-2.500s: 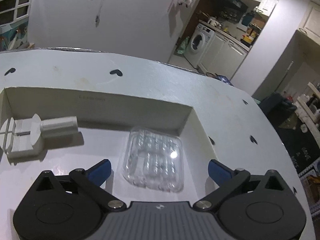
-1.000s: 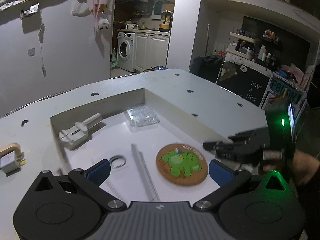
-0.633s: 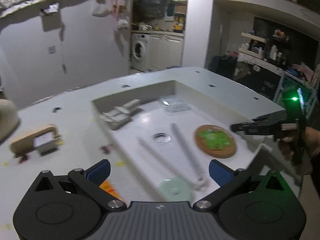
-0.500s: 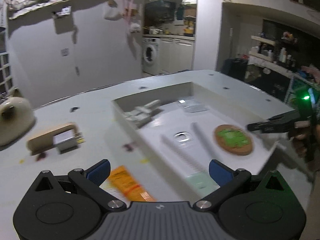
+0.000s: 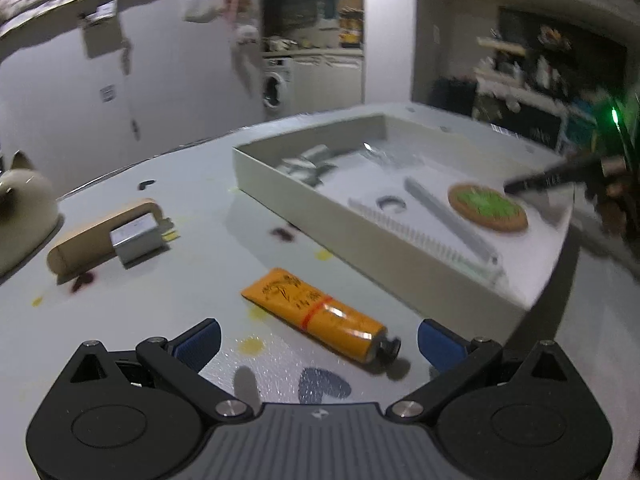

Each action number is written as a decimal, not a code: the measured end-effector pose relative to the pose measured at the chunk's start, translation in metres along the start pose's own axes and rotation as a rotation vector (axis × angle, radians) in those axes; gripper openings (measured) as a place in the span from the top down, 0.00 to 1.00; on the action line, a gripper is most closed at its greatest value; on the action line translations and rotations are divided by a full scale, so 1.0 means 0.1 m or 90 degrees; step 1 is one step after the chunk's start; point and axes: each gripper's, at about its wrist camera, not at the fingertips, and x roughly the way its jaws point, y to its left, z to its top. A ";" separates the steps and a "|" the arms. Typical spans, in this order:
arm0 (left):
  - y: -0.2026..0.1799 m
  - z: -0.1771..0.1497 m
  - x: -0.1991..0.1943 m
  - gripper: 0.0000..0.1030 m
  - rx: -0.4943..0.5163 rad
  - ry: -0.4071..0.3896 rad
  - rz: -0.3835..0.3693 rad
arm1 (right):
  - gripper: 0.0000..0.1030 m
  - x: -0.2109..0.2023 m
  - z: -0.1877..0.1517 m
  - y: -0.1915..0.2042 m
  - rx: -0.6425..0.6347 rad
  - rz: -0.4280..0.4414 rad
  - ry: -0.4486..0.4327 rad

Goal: Organize rigid objects
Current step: 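Withdraw the left tool and move it toward the orange tube, then grasp the orange tube with the left tool, then carry the orange tube into the box and open the left tool, then withdraw the left tool toward the wooden block, then grasp the white charger with the left tool, then carry the white charger into the box and open the left tool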

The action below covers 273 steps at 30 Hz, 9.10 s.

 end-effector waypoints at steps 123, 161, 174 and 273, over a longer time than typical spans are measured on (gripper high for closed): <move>-1.21 1.61 1.65 0.05 0.139 0.033 -0.092 | 0.89 -0.01 -0.07 -0.04 -0.006 0.012 -0.020; -0.47 0.86 -0.01 0.00 -0.019 -0.058 -0.031 | 0.88 0.00 -0.03 0.01 0.000 -0.003 -0.014; 0.34 0.60 0.07 0.00 -0.158 -0.073 0.130 | 0.88 0.00 -0.03 0.01 0.000 -0.008 -0.012; -0.13 1.60 1.61 0.53 -0.338 -0.029 -0.058 | 0.86 0.00 -0.02 0.07 -0.005 -0.028 -0.006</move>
